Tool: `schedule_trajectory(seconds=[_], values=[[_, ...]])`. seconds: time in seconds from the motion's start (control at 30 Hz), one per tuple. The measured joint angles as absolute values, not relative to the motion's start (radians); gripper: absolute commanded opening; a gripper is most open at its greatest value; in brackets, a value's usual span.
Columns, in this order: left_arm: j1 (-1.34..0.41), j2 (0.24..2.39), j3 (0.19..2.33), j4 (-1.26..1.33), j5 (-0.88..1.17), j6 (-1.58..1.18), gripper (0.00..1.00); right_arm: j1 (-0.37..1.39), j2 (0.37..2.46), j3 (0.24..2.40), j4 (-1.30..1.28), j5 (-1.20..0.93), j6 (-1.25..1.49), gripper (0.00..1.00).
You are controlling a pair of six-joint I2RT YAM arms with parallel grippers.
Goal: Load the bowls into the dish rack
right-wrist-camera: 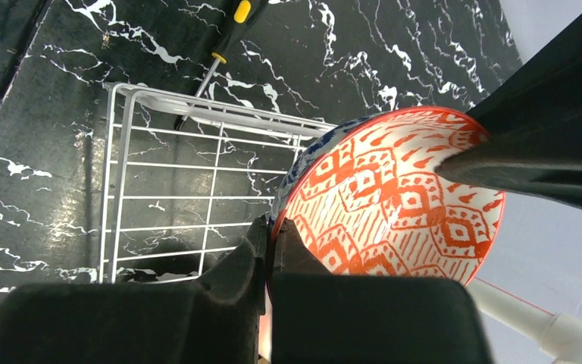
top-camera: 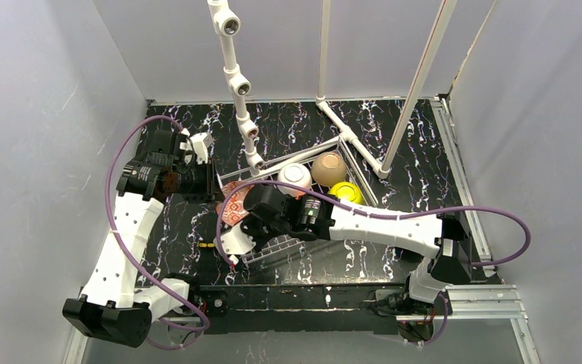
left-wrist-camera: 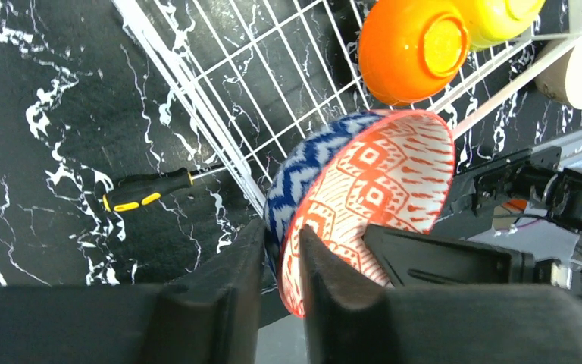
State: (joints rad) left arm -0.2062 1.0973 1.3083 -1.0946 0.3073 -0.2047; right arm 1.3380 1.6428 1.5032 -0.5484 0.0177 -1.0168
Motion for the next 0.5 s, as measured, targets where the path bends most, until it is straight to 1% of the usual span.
schedule_trajectory(seconds=[0.1, 0.17, 0.2, 0.3, 0.43, 0.5], values=[[-0.205, 1.096, 1.327, -1.089, 0.334, -0.228, 0.55, 1.336, 1.643, 1.503, -0.556, 0.019, -1.006, 0.01], [-0.205, 1.089, 1.338, -1.078, 0.344, -0.239, 0.69, 1.335, 1.643, 1.503, -0.56, 0.018, -0.997, 0.01], [-0.205, 1.081, 1.339, -1.071, 0.343, -0.25, 0.74, 1.333, 1.643, 1.503, -0.559, 0.015, -0.994, 0.01], [-0.205, 1.059, 1.34, -1.057, 0.33, -0.271, 0.83, 1.329, 1.642, 1.5, -0.555, -0.013, -0.976, 0.01], [-0.205, 1.032, 1.345, -1.037, 0.277, -0.299, 0.95, 1.329, 1.618, 1.444, -0.513, -0.069, -0.925, 0.01], [-0.205, 1.018, 1.345, -1.031, 0.231, -0.315, 0.97, 1.329, 1.592, 1.396, -0.486, -0.094, -0.885, 0.01]])
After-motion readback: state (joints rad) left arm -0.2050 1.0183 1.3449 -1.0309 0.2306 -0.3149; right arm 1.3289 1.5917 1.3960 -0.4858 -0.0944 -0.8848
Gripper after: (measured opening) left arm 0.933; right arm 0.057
